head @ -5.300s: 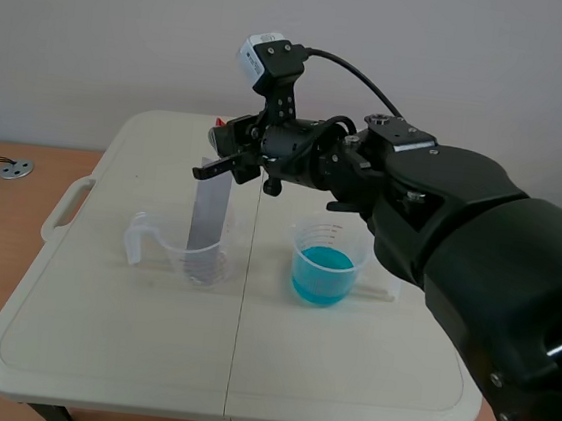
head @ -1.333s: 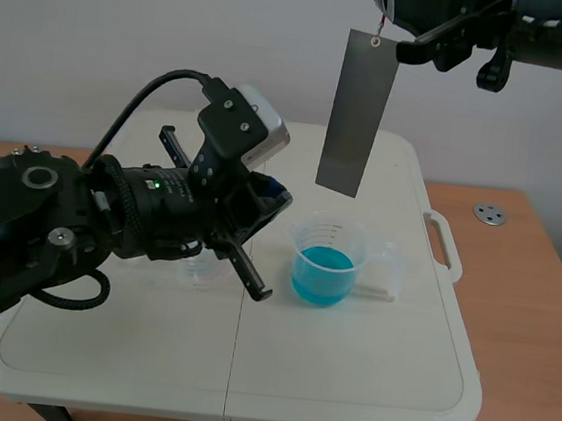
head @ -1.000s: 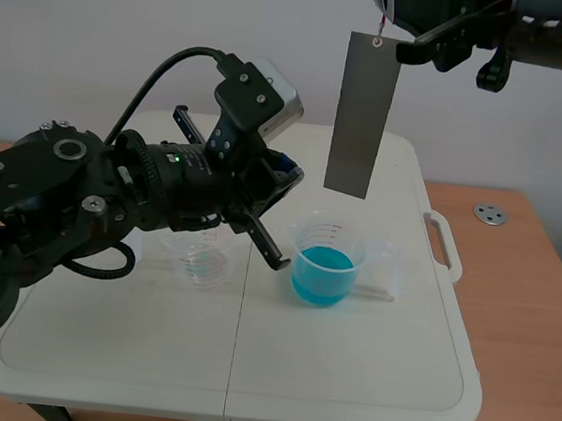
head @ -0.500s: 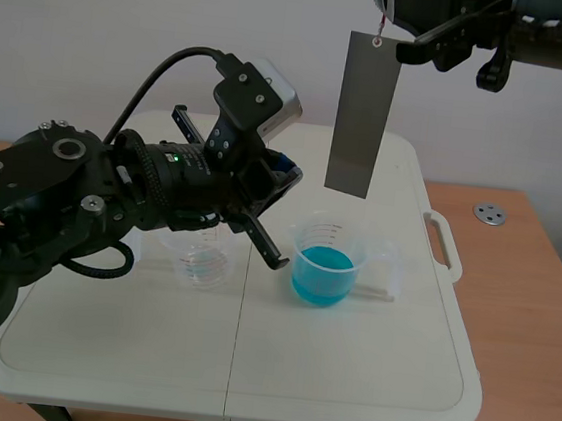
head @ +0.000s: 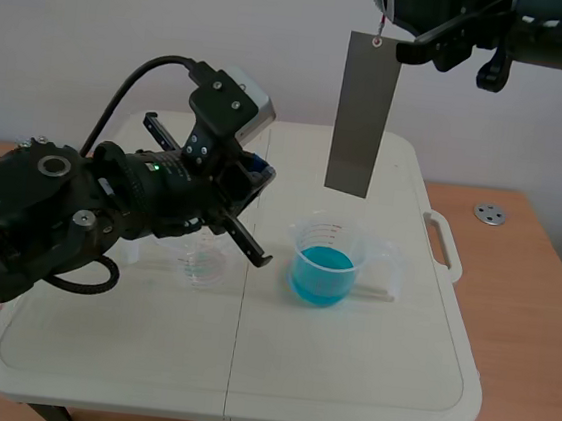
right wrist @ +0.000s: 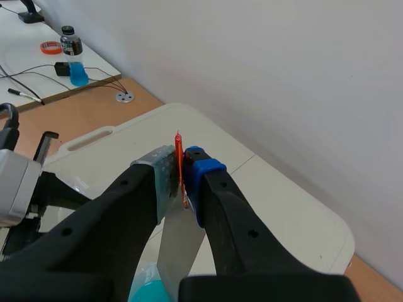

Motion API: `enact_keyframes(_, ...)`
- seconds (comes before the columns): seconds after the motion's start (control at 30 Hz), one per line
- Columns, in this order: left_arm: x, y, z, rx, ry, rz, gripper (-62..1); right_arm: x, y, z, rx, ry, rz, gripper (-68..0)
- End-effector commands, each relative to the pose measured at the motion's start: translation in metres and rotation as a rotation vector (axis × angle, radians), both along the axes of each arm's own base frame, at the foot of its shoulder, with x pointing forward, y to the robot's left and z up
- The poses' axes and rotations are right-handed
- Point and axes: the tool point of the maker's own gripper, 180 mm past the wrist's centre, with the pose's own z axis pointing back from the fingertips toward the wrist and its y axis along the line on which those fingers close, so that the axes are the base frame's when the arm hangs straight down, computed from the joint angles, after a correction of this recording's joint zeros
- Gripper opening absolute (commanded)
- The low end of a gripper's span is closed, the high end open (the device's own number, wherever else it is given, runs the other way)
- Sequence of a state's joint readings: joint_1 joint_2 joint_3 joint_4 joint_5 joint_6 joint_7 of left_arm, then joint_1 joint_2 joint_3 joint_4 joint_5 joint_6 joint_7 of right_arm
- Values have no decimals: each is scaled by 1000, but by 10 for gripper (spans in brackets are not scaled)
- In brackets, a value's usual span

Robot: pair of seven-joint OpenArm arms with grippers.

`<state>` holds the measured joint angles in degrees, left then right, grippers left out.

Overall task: Hold the metal plate by the orange handle, dip it into the blue solution, take it out and point at it, then put the plate back in the beaker on the left.
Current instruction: 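Point at the plate with the left hand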

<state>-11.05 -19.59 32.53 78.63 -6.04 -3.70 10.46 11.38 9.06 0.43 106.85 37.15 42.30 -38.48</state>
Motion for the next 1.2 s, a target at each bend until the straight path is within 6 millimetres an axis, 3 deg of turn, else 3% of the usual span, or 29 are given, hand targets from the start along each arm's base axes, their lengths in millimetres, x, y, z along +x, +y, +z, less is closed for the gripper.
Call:
enact_keyframes(0.0, 7, 24, 13, -20, -43, 73, -593, -2, 1, 14, 13, -46, 14, -660)
enact_keyframes(0.1, 5, 61, 15, -14, -66, 155, -593, -2, 1, 14, 13, -45, 14, -660)
enact_keyframes(0.23, -13, 104, 10, 47, -58, 220, -593, -2, 1, 14, 13, -45, 14, -660)
enact_keyframes(0.6, -99, 193, -29, 224, 92, 322, -593, -2, 1, 14, 13, -45, 14, -660)
enact_keyframes(0.8, -163, 215, -64, 293, 261, 328, -593, -2, 1, 14, 12, -45, 14, -660)
enact_keyframes(1.0, -228, 215, -93, 312, 444, 308, -593, -2, 1, 13, 12, -44, 14, -660)
enact_keyframes(1.17, -265, 214, -103, 263, 566, 334, -592, 0, 2, 7, 12, -24, 16, -660)
